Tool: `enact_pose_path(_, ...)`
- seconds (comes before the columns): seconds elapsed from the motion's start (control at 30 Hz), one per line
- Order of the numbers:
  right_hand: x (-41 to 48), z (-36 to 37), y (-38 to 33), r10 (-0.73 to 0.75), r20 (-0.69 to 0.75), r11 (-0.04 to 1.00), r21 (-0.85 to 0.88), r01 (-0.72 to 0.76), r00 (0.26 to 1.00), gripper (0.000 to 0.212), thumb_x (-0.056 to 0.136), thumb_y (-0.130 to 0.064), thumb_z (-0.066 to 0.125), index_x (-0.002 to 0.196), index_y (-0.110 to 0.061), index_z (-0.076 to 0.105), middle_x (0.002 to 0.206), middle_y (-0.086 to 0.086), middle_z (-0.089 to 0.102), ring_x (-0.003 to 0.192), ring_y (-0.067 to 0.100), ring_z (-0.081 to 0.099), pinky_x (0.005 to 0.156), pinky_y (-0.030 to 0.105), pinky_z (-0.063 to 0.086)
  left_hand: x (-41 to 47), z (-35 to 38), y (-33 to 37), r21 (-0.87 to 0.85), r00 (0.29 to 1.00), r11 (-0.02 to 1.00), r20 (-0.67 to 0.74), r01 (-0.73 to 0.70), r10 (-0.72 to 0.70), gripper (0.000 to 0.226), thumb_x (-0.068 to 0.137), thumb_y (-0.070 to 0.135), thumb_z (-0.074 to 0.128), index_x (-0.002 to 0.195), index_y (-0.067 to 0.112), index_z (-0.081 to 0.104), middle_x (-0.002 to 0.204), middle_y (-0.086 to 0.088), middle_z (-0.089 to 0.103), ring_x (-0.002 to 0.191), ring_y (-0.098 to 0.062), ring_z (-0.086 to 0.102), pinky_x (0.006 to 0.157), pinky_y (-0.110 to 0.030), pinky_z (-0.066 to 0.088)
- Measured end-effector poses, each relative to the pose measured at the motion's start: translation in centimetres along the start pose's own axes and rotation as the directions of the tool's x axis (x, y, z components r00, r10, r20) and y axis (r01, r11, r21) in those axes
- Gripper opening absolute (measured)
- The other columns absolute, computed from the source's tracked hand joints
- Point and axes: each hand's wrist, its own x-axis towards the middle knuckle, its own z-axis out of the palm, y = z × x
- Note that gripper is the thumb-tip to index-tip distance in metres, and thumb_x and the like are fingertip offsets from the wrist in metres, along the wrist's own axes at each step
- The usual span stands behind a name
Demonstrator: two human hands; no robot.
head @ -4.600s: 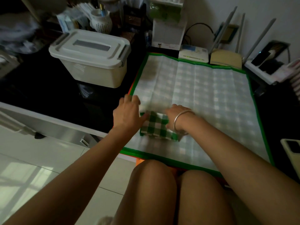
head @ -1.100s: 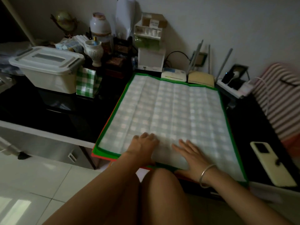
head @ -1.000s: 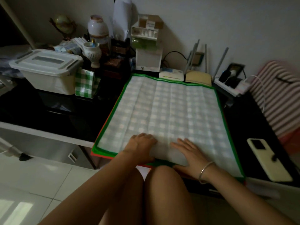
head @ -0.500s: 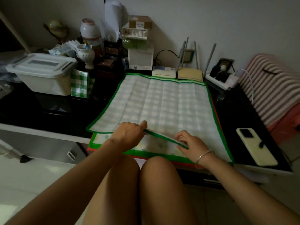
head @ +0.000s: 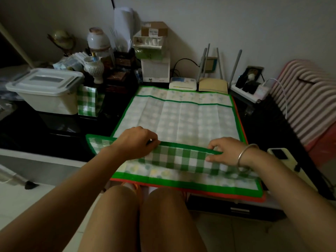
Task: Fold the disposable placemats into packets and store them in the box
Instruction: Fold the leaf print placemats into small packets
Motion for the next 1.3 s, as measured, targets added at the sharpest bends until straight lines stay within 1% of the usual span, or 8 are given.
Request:
enact_pose_path(0.17,2.8,-1.4,2.1,0.039,-0.185,0.973,-0.215,-0.079,0.982,0.022,0.082,-0.053,0.065,0.091,-0.034,0.057,0.1,-0.004,0.064,0.09,0.017,0.06,0.076,0.029,0.049,3.5,0.5,-0.7,0.145,0.998,0.989,-0.056,0.017,-0.009,0.031,0.099,0.045,0.048,0.086,0.022,0.064,0.063,0.006,0.054,0.059,-0.015,0.048,0.056,-0.027,0.034)
enact_pose_path(0.27,5.1,-0.1,3.4,0.014,-0.313,0.961,-0.258,-0.099,0.95,0.021,0.091,-0.044,0.057,0.105,-0.03,0.064,0.105,-0.003,0.064,0.099,0.019,0.056,0.084,0.029,0.044,5.8,1.9,-1.6,0.127,0.991,0.99,-0.12,0.067,-0.051,0.031,0.097,0.044,0.053,0.086,0.017,0.064,0.07,0.0,0.061,0.066,-0.021,0.055,0.061,-0.028,0.03)
enact_pose_path(0.47,9.8,3.1,6.0,0.094,-0.483,0.983,-0.096,-0.159,0.871,0.01,0.089,-0.027,0.062,0.094,-0.021,0.069,0.106,-0.002,0.062,0.101,0.022,0.053,0.088,0.032,0.042,10.0,5.4,-3.7,0.063,0.996,0.995,-0.055,0.078,-0.075,0.028,0.098,0.039,0.052,0.095,0.016,0.067,0.093,-0.002,0.068,0.081,-0.019,0.057,0.074,-0.031,0.043)
enact_pose_path(0.57,11.1,3.9,6.4,0.119,-0.562,0.988,-0.013,-0.153,0.818,0.005,0.085,-0.018,0.067,0.088,-0.014,0.07,0.106,0.003,0.06,0.1,0.026,0.054,0.086,0.034,0.045,10.9,6.3,-4.7,0.037,0.995,0.994,-0.01,0.099,-0.099,0.028,0.099,0.041,0.048,0.106,0.022,0.066,0.113,0.001,0.068,0.099,-0.016,0.06,0.104,-0.037,0.039)
enact_pose_path(0.7,12.5,4.6,6.8,0.144,-0.558,0.983,-0.014,-0.183,0.817,0.004,0.087,-0.019,0.065,0.086,-0.017,0.068,0.1,0.002,0.06,0.094,0.024,0.054,0.082,0.033,0.045,10.2,6.1,-4.4,0.034,0.996,0.995,-0.01,0.09,-0.089,0.045,0.102,0.047,0.035,0.14,0.027,0.047,0.153,0.005,0.039,0.138,-0.011,0.039,0.122,-0.04,0.011)
enact_pose_path(1.07,13.0,5.5,6.8,0.178,-0.579,0.982,0.048,-0.184,0.796,0.002,0.086,-0.016,0.065,0.084,-0.016,0.066,0.097,0.006,0.061,0.095,0.028,0.053,0.08,0.037,0.045,6.3,11.0,-2.8,0.058,0.975,0.998,0.223,-0.028,0.014,0.067,0.095,0.064,0.007,0.154,0.035,-0.006,0.161,0.006,-0.019,0.147,-0.01,-0.021,0.12,-0.043,-0.013)
enact_pose_path(1.2,12.3,4.9,6.2,0.22,-0.518,0.972,0.05,-0.228,0.826,0.027,0.091,-0.026,0.058,0.116,-0.019,0.062,0.123,0.006,0.058,0.116,0.026,0.049,0.101,0.038,0.039,6.2,11.9,-2.9,0.096,0.978,0.995,0.21,-0.038,0.017,0.07,0.094,0.066,0.001,0.154,0.033,-0.011,0.16,0.005,-0.021,0.146,-0.01,-0.023,0.121,-0.046,-0.011)
enact_pose_path(1.3,10.4,5.6,3.6,0.194,-0.434,0.97,-0.051,-0.239,0.88,0.055,0.093,-0.047,0.046,0.144,-0.028,0.036,0.156,0.004,0.026,0.144,0.027,0.016,0.119,0.05,0.008,6.1,12.3,-2.9,0.119,0.983,0.993,0.183,-0.028,0.005,0.071,0.092,0.066,-0.002,0.154,0.033,-0.009,0.161,0.005,-0.019,0.147,-0.011,-0.021,0.12,-0.049,-0.009)
